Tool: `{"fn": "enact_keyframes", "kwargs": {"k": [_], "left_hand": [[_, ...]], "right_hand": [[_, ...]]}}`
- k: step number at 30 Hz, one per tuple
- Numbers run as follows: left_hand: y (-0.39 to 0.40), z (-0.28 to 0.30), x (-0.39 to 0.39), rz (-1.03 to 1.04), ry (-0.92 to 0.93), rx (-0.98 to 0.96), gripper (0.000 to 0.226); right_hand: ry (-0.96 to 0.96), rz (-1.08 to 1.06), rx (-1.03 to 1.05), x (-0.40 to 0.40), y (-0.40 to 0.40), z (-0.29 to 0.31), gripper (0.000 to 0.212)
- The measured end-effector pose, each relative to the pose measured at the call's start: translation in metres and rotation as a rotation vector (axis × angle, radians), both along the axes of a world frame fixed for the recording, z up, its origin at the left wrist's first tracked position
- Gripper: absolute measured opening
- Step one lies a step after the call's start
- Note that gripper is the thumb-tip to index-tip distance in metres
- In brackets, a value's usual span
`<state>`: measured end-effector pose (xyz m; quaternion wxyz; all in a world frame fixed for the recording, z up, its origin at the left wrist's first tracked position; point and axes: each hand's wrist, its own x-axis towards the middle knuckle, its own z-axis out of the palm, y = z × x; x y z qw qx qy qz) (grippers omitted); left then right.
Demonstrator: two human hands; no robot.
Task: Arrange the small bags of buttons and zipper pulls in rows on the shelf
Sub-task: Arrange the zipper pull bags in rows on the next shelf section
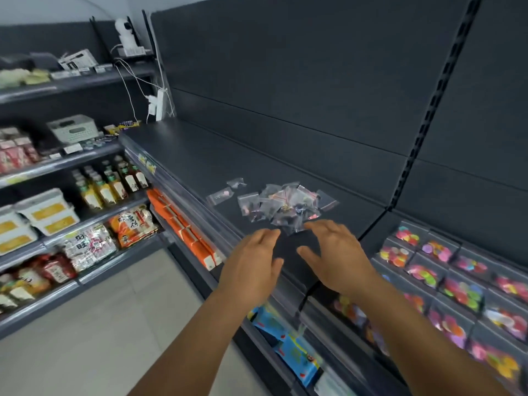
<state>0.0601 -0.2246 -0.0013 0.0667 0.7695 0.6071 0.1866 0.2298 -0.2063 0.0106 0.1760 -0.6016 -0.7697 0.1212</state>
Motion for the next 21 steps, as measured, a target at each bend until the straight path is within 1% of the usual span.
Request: {"fn": "enact_keyframes", "kwargs": {"k": [7, 9, 12, 14, 18, 21], "left_hand": [[0.070, -0.011, 0.007, -0.025, 0.014, -0.017, 0.049], [0.086, -0.015, 0.008, -0.050, 0.021, -0.020, 0.050], [0.112, -0.021, 0.004, -0.065, 0.079, -0.032, 0.055], [0.128, -0.023, 0.001, -0.051, 0.130, -0.073, 0.058], [0.150, -0.027, -0.003, -0.070, 0.195, -0.171, 0.058], [0.146, -0.030, -0.005, -0.117, 0.181, -0.143, 0.054]], "right_hand": [[-0.001, 0.000, -0.065, -0.006, 0.075, -0.014, 0.052], [-0.014, 0.007, -0.089, -0.009, 0.091, -0.019, 0.052], [-0.071, 0.005, -0.153, -0.013, 0.112, -0.026, 0.059], [-0.104, 0.011, -0.186, -0.014, 0.121, -0.031, 0.061], [-0.136, 0.039, -0.196, -0.011, 0.127, -0.040, 0.057], [-0.103, 0.079, -0.128, -0.007, 0.121, -0.040, 0.047]]}}
